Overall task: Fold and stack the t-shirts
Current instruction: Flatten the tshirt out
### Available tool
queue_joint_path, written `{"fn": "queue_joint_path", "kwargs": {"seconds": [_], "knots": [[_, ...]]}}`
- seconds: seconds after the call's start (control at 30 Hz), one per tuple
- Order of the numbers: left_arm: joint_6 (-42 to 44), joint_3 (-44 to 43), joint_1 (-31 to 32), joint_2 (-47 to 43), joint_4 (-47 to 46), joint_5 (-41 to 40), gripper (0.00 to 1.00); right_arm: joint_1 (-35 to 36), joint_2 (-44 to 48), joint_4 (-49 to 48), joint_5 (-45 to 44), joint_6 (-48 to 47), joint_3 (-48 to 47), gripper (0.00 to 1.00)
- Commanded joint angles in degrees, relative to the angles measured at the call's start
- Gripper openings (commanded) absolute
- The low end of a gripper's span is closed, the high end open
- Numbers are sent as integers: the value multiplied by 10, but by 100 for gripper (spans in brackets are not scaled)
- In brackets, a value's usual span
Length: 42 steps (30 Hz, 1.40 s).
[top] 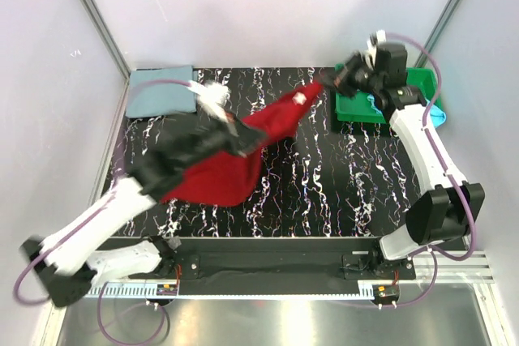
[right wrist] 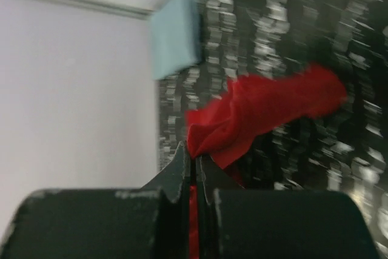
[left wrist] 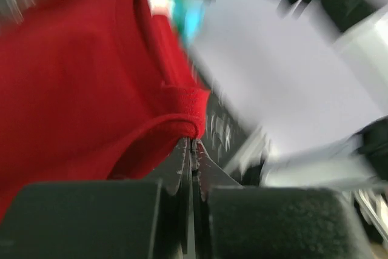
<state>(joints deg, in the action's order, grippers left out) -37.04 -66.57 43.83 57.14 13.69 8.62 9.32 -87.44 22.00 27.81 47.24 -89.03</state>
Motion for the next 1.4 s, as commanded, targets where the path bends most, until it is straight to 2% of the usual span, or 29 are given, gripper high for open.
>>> {"fn": "queue_joint_path", "kwargs": {"seconds": [0.0,0.17,0.2,0.27,0.3,0.43,0.57,0.6,0.63,0.7,0.73,0.83,0.87,0.9,0.93,0.97,1.0,1.07,1.17,1.2,1.23,1.3,1.37], "knots": [[-89,80,56,47,-167,24,0,-34,28,16,-36,-62,109,0],[-85,65,92,207,-171,96,0,-79,6,68,-117,-76,179,0],[-79,44,95,255,-156,105,0,-85,-6,92,-136,-80,173,0],[-68,18,104,294,-140,140,0,-90,-55,175,-178,-87,151,0],[-68,-2,104,327,-139,155,0,-111,-71,194,-202,-112,140,0],[-59,-34,108,368,-116,214,1,-120,-124,232,-260,-168,105,0],[-36,-44,109,383,-104,255,23,-123,-156,244,-322,-212,94,0],[-28,-48,109,386,-92,260,36,-123,-159,244,-331,-217,91,0],[-18,-52,108,387,-79,259,41,-123,-161,247,-337,-221,87,0],[18,-53,101,370,-37,244,48,-124,-168,255,-335,-245,68,0],[26,-46,95,359,-26,241,48,-124,-170,263,-331,-256,59,0],[23,21,32,288,-9,232,42,-122,-166,303,-328,-265,29,10],[13,68,-16,243,-5,229,42,-123,-156,304,-310,-265,27,15],[7,91,-42,215,1,223,42,-123,-150,303,-301,-263,26,28],[3,113,-68,189,6,204,42,-123,-144,303,-291,-267,25,34],[-2,152,-121,164,23,192,43,-123,-134,303,-293,-269,24,38],[-1,168,-145,109,33,178,44,-123,-129,302,-291,-279,19,46],[-1,187,-210,62,64,131,52,-123,-115,301,-307,-290,20,56],[10,198,-270,10,135,46,64,-123,-111,306,-316,-302,20,61],[10,182,-277,11,193,8,74,-123,-108,306,-310,-299,26,61],[9,175,-282,20,214,-45,76,-120,-104,306,-297,-297,29,65],[8,168,-318,30,248,-57,77,-106,-78,292,-254,-288,45,66],[10,170,-358,40,257,-54,77,-56,-53,267,-213,-281,60,65]]}}
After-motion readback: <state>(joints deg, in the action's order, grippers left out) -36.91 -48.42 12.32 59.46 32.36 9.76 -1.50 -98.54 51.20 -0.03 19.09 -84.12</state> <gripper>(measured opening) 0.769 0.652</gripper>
